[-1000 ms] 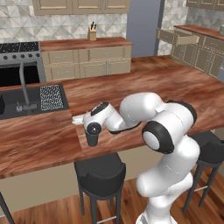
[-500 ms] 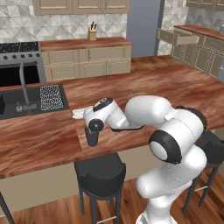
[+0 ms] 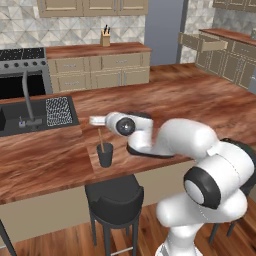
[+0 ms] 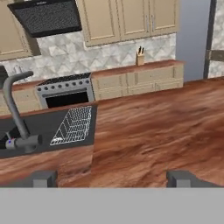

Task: Take a straw from the drawer in front and place it inside the glass cup on the dining counter.

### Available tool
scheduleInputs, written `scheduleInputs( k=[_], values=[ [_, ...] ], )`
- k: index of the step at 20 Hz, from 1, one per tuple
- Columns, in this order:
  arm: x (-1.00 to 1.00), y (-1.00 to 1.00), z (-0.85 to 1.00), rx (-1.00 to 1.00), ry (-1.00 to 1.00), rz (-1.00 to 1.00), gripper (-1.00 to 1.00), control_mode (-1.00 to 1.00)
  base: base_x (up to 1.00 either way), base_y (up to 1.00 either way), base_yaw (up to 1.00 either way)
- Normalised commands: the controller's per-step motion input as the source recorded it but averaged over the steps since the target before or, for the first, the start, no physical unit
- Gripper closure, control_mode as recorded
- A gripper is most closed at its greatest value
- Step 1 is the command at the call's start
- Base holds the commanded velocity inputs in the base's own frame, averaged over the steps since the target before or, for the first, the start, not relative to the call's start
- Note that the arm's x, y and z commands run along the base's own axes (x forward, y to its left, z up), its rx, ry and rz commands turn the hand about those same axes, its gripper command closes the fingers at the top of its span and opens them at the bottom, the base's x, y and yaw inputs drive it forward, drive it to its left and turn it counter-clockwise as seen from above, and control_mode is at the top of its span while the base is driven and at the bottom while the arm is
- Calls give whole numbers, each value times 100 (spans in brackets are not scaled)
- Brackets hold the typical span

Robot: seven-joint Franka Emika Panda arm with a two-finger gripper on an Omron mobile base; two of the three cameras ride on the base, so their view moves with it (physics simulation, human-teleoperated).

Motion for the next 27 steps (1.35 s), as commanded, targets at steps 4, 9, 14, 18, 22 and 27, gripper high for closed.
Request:
scheduleInputs(
  k=[4, 9, 14, 18, 22, 27],
  values=[
    [-50, 0, 100, 24, 41, -4, -100, -100, 0, 0, 0],
    [-55, 0, 100, 21, 35, -5, -100, -100, 0, 0, 0],
    [-51, -7, 100, 17, 29, -8, -100, -100, 0, 0, 0],
    [-61, -18, 98, 10, 29, -7, -100, -100, 0, 0, 0],
    [-67, -38, 69, 9, 23, -7, -100, -100, 0, 0, 0],
    [-69, -80, 14, 9, 10, -6, -100, -100, 0, 0, 0]
  ],
)
